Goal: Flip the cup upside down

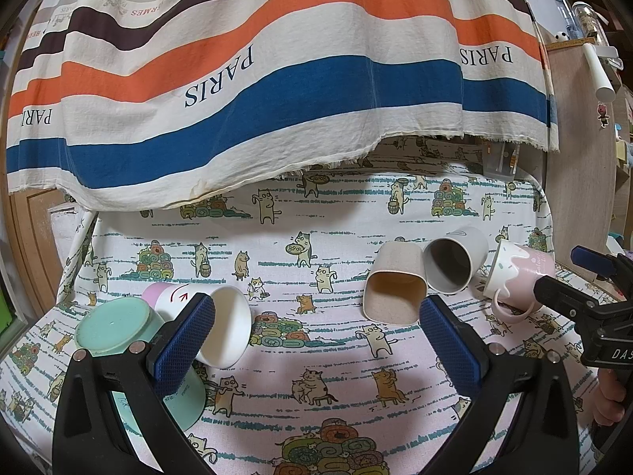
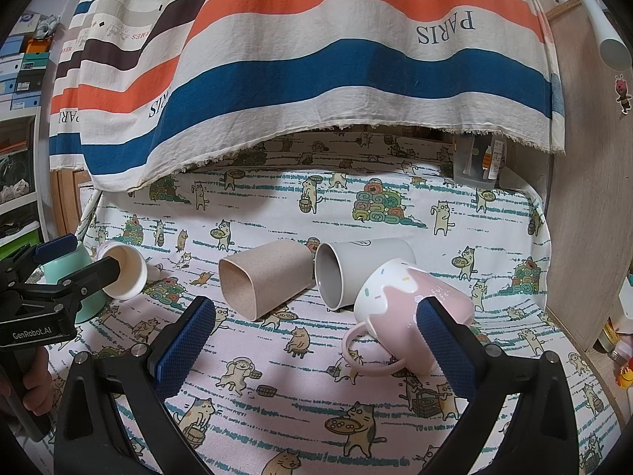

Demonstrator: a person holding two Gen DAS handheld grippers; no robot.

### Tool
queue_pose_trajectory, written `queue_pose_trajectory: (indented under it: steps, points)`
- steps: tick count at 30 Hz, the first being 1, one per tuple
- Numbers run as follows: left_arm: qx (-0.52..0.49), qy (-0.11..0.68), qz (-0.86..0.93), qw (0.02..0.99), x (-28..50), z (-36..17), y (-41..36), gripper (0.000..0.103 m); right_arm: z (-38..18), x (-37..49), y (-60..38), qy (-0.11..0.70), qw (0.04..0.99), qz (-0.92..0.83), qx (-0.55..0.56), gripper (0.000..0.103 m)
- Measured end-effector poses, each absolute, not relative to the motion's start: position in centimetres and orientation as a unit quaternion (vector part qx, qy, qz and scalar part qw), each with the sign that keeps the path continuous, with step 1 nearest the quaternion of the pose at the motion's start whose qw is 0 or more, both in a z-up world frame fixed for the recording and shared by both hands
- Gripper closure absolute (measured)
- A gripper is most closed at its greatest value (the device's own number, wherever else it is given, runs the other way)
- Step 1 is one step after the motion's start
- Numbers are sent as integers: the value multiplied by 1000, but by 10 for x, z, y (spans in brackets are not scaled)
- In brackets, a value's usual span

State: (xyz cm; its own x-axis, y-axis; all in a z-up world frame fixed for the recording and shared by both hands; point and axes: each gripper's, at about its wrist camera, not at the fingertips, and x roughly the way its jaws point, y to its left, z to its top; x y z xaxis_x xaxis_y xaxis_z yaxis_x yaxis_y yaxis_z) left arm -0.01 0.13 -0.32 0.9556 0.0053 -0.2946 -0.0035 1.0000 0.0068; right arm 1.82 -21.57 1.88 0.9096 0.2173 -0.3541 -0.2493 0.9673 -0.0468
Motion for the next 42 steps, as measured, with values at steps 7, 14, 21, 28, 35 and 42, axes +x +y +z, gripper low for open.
queue_pose_trajectory:
  steps: [7,14,21,28,35,42]
  points:
    - [3,149,2,989,0,-3,1,0,19,18,-216,176,976,120,-45,0]
    - [22,156,-11,987,-4,-4,-8,0,18,18,-220,173,978,107,-38,0]
    - [10,246,-98,964,19,-3,-19,9,19,25,-236,177,981,76,-16,1]
    - [64,298,-117,945,47,-6,-47,19,28,28,-254,175,983,56,17,1]
    - [68,362,-116,922,101,-4,-67,19,33,23,-248,154,988,15,-17,1]
    - [33,393,-122,911,152,-8,-77,30,34,30,-266,166,986,-9,24,1]
